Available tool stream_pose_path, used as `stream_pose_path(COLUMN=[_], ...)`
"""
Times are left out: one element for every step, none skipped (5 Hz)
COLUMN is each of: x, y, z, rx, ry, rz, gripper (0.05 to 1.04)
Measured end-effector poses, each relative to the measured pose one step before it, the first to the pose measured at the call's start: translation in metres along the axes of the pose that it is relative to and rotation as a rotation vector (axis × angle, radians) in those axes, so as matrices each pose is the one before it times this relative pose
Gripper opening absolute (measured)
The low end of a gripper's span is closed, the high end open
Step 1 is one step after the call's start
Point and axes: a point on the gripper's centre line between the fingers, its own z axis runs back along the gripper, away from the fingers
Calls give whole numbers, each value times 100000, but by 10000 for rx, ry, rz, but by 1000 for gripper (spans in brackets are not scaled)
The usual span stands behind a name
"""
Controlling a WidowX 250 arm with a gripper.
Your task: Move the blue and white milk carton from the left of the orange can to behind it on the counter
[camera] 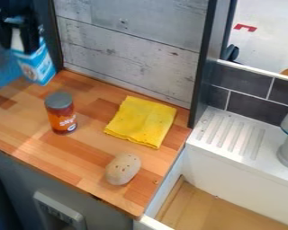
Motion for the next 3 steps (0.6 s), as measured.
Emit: stream_pose_path(x=[2631,2320,607], y=[-600,811,461], z=[-1531,-2428,-1046], rx=[-1,-31,276], ry=[533,784,519], rz=[-71,-19,64], gripper=[833,833,833])
